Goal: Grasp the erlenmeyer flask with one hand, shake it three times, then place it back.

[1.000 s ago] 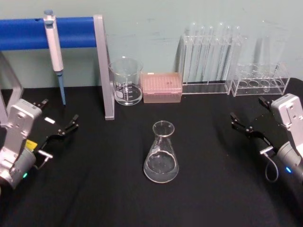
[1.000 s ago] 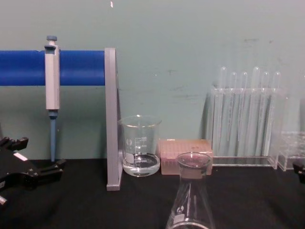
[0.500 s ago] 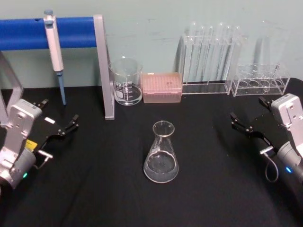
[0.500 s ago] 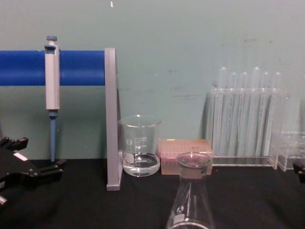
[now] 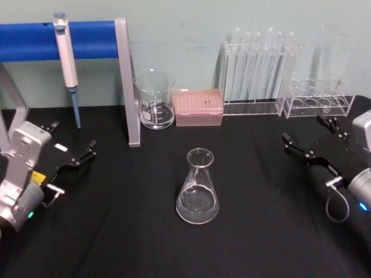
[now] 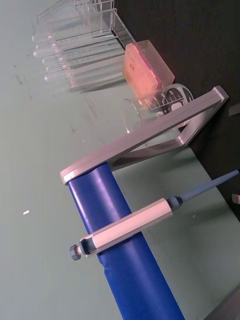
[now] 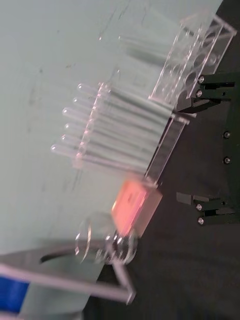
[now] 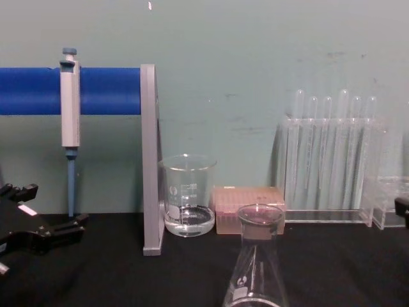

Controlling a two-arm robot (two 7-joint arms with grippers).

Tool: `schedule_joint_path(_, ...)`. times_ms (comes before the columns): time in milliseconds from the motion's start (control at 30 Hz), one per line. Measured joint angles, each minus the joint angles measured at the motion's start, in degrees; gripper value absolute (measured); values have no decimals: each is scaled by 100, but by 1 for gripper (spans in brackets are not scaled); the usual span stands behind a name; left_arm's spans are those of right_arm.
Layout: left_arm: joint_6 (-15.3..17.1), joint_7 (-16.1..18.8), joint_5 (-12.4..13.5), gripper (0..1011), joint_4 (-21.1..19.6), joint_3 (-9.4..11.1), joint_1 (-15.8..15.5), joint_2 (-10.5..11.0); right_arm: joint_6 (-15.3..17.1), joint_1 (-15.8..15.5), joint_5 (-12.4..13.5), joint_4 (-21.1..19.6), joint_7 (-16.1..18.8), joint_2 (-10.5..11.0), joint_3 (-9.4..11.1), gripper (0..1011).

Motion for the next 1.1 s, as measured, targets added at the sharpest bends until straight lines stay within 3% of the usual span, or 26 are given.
schedule_joint_path(233, 0, 0, 0, 1001, 0, 0, 0, 0, 122, -493, 562, -640, 457, 186, 281, 1000)
schedule_joint_path(467, 0, 0, 0, 1001, 0, 0, 0, 0, 273, -811, 825, -1080, 804, 246, 350, 1000)
schedule_joint_path(1100, 0, 0, 0, 1001, 0, 0, 0, 0, 528, -757, 957, -1383, 1972, 153, 54, 1000)
